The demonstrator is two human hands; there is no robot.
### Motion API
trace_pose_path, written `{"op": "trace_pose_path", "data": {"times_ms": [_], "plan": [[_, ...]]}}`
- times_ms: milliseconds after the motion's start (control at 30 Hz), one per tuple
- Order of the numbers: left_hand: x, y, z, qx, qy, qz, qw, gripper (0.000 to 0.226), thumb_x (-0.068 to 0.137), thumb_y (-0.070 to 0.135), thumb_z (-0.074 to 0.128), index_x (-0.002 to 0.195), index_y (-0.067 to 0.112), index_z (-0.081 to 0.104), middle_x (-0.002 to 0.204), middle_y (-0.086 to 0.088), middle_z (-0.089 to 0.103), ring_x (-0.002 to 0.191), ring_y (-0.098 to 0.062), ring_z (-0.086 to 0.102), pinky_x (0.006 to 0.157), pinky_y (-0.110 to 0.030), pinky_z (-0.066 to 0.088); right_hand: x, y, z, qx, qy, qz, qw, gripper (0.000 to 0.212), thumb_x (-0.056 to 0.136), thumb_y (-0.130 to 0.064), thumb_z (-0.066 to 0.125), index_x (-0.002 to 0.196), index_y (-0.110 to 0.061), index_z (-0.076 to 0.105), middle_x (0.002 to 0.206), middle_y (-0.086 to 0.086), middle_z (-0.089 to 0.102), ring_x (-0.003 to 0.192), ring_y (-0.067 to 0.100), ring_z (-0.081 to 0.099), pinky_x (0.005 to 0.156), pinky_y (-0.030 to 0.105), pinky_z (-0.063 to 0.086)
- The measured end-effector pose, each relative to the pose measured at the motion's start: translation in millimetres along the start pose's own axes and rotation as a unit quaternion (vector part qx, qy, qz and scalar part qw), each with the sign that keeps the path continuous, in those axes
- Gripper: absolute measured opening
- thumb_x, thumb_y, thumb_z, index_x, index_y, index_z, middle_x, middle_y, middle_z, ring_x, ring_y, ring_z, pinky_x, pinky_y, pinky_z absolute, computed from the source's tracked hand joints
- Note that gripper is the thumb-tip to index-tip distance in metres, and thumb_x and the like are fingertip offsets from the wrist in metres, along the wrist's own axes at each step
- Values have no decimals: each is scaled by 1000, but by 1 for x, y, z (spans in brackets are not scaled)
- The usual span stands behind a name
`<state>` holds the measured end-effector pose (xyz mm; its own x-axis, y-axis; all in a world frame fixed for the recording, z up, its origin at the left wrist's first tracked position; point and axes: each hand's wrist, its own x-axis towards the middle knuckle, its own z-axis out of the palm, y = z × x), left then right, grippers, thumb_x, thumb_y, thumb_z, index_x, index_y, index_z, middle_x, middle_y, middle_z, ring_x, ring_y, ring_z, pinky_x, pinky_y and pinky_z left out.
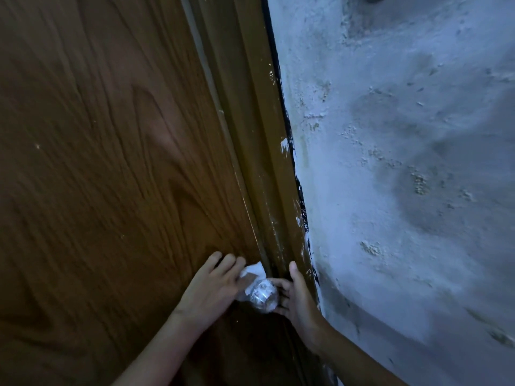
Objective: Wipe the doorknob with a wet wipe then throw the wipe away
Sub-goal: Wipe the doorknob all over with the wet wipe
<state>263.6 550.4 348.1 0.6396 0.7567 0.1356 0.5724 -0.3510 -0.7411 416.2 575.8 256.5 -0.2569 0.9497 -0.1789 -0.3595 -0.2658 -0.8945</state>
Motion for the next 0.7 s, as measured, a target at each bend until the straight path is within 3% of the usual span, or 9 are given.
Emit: {"op": "trace_pose_path", "data": {"times_ms": [133,233,367,500,700], "plan": [[17,-2,-3,37,-27,44,998,53,64,44,74,115,38,60,112,3,63,104,-17,57,93,-35,44,3,-1,0,6,6,3,1000,62,88,-58,21,78,-19,68,73,-9,75,81,12,66,65,28,47],[29,-1,-13,42,-22,19,999,51,48,53,77,95,38,70,94,9,68,90,-12,61,82,-28,49,2,-2,3,8,19,5,1000,61,88,-58,21,83,-19,67,88,-1,70,89,17,63,69,30,47],[17,0,-8,16,17,-30,999,54,43,40,84,95,31,72,90,3,69,88,-20,56,81,-35,37,2,-2,1,4,20,8,1000,62,87,-60,22,85,-18,67,90,0,69,91,18,64,69,31,48],[-19,2,2,-6,54,-94,994,60,42,23,87,101,22,71,89,-6,68,89,-26,41,79,-40,30,3,1,-2,-4,4,-1,1000,65,84,-62,23,78,-18,71,73,-8,75,82,12,68,68,29,49],[-15,0,-2,-31,18,-12,999,59,39,29,89,96,29,72,88,-2,70,89,-24,45,79,-37,31,3,1,-3,-2,-7,2,1000,66,81,-64,24,75,-20,73,75,-9,76,85,13,68,72,31,49]]}}
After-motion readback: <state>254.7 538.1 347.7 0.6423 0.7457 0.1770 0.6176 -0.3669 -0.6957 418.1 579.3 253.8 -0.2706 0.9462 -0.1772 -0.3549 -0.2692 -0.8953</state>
